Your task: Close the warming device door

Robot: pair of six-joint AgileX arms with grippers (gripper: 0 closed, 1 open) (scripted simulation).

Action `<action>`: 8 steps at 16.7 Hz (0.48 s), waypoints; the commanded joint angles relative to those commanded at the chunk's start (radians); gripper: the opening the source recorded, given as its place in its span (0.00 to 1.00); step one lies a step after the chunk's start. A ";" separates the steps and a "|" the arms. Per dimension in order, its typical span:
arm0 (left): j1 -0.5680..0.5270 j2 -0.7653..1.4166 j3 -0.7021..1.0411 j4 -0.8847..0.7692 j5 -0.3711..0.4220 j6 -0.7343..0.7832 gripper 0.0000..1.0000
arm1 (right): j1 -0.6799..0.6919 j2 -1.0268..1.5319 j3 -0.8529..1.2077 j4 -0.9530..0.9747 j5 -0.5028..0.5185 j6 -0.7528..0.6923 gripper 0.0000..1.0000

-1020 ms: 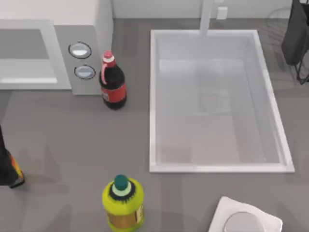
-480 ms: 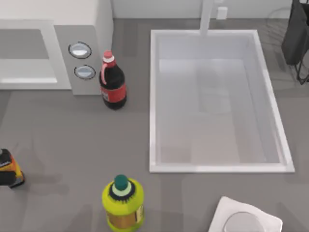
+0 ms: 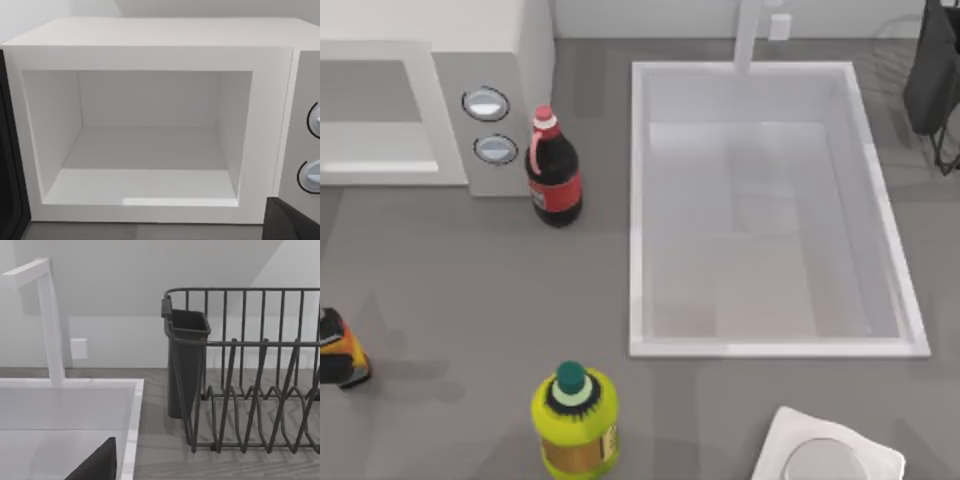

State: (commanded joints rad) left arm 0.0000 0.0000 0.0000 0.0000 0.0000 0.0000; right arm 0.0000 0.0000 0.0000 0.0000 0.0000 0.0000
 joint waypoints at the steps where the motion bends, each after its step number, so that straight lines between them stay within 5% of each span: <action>1: 0.000 0.000 0.000 0.000 0.000 0.000 0.00 | 0.000 0.000 0.000 0.000 0.000 0.000 1.00; 5: 0.017 0.018 0.010 0.012 0.017 0.000 0.00 | 0.000 0.000 0.000 0.000 0.000 0.000 1.00; 8: 0.101 0.116 0.054 0.063 0.101 0.002 0.00 | 0.000 0.000 0.000 0.000 0.000 0.000 1.00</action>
State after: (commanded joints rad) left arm 0.1012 0.1161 0.0535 0.0632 0.1014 0.0019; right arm 0.0000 0.0000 0.0000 0.0000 0.0000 0.0000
